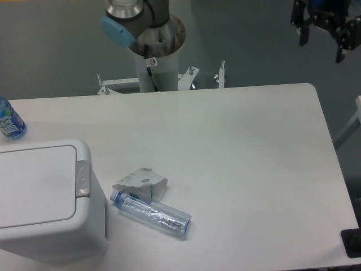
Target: Open the trash can
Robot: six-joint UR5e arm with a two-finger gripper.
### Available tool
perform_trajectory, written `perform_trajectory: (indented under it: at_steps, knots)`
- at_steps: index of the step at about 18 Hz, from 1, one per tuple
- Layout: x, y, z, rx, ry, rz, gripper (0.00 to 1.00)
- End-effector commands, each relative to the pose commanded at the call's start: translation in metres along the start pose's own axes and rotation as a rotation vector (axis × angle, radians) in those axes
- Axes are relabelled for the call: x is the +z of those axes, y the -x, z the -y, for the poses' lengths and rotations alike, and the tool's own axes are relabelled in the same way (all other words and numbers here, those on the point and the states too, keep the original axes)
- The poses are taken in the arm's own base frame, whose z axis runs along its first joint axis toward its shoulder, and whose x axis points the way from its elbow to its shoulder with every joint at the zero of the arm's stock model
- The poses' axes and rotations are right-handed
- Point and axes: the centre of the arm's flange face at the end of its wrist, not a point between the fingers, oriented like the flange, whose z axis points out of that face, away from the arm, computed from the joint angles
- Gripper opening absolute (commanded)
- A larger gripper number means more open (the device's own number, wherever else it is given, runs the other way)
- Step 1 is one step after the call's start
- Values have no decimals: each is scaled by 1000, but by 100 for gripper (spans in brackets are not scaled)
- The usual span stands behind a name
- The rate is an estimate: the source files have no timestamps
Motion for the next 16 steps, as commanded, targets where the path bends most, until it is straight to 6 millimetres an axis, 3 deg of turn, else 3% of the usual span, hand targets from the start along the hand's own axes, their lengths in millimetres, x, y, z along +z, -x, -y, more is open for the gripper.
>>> perform_trajectory:
  at_steps: [5, 8, 13, 16]
  knots:
    - [7, -1, 59, -250, -216, -14, 100]
    - [14, -7, 108, -410, -257, -73, 100]
    - [20, -20, 171, -593, -281, -155, 100]
    - [24, -21, 213, -756, -416, -235, 100]
